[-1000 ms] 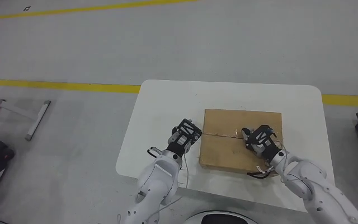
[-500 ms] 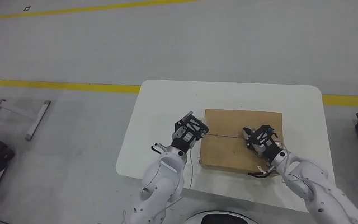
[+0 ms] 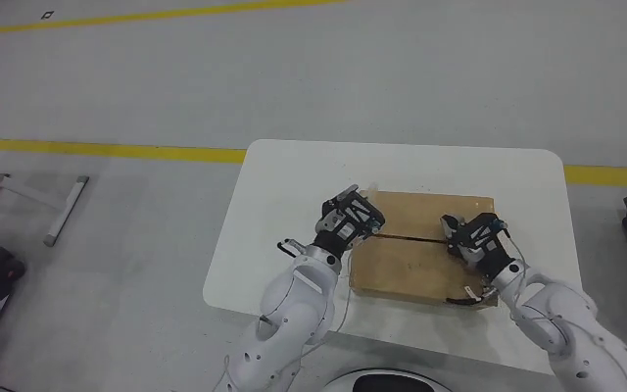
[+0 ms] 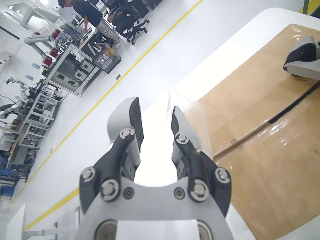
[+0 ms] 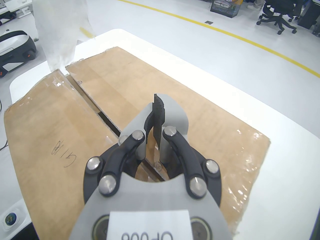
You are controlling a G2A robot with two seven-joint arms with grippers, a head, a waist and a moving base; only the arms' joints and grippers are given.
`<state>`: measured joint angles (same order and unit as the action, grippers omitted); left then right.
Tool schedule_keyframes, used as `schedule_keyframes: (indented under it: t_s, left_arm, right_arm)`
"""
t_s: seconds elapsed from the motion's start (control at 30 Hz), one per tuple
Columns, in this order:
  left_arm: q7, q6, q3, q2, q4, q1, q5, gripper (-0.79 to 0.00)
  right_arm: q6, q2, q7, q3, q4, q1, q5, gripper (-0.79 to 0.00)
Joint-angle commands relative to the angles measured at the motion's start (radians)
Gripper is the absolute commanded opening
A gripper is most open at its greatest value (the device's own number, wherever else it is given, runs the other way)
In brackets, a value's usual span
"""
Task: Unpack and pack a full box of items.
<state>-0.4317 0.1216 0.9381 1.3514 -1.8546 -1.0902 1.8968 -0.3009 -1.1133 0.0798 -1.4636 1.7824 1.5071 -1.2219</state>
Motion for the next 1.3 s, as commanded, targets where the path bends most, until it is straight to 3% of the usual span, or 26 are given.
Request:
schedule_keyframes:
  t_s: [0.0, 0.13, 0.23, 0.37, 0.53, 0.6, 0.63, 0.67, 0.7, 0.73, 0.8, 0.83, 1.27]
  left_arm:
    - [0.004, 0.013, -0.01, 0.004, 0.004, 0.006, -0.008, -0.502]
    - [0.013, 0.043, -0.038, 0.011, 0.012, 0.023, -0.009, -0.477]
    - [0.024, 0.067, -0.064, 0.019, 0.021, 0.037, -0.018, -0.514]
    - [0.034, 0.108, -0.101, 0.031, 0.035, 0.054, -0.063, -0.431]
    - [0.039, 0.139, -0.148, 0.047, 0.061, 0.092, -0.064, -0.394]
    - [0.044, 0.141, -0.165, 0.054, 0.069, 0.106, -0.059, -0.246]
    - [0.045, 0.141, -0.171, 0.056, 0.072, 0.112, -0.057, -0.052]
    - [0.044, 0.141, -0.175, 0.059, 0.073, 0.116, -0.056, 0.0]
    - [0.043, 0.141, -0.177, 0.061, 0.074, 0.118, -0.057, 0.0]
    - [0.039, 0.141, -0.176, 0.063, 0.073, 0.118, -0.06, 0.0]
    - [0.026, 0.141, -0.164, 0.063, 0.067, 0.11, -0.07, 0.0]
    - [0.015, 0.143, -0.151, 0.062, 0.061, 0.102, -0.076, 0.0]
    - [-0.134, 0.109, 0.155, 0.015, -0.08, -0.121, -0.149, 0.0]
  right_arm:
    - [0.008, 0.0, -0.002, -0.015, 0.011, 0.009, 0.016, -0.785]
    - [0.035, 0.002, -0.003, -0.07, 0.028, 0.031, 0.061, -0.785]
    - [0.054, 0.005, -0.003, -0.13, 0.035, 0.047, 0.09, -0.785]
    - [0.071, 0.008, -0.002, -0.205, 0.04, 0.06, 0.118, -0.785]
    - [0.09, 0.01, -0.005, -0.275, 0.033, 0.065, 0.151, -0.785]
    - [0.095, 0.011, -0.003, -0.298, 0.028, 0.07, 0.166, -0.76]
    - [0.093, 0.011, -0.001, -0.307, 0.029, 0.074, 0.171, -0.708]
    - [0.092, 0.011, 0.002, -0.316, 0.03, 0.077, 0.179, -0.625]
    - [0.09, 0.011, 0.007, -0.322, 0.03, 0.08, 0.189, -0.511]
    - [0.087, 0.011, 0.013, -0.327, 0.033, 0.081, 0.195, -0.453]
    - [0.078, 0.011, 0.028, -0.334, 0.041, 0.084, 0.209, -0.04]
    - [0.073, 0.012, 0.038, -0.335, 0.046, 0.085, 0.215, 0.0]
    - [-0.018, 0.017, 0.109, -0.317, 0.121, 0.079, 0.162, 0.0]
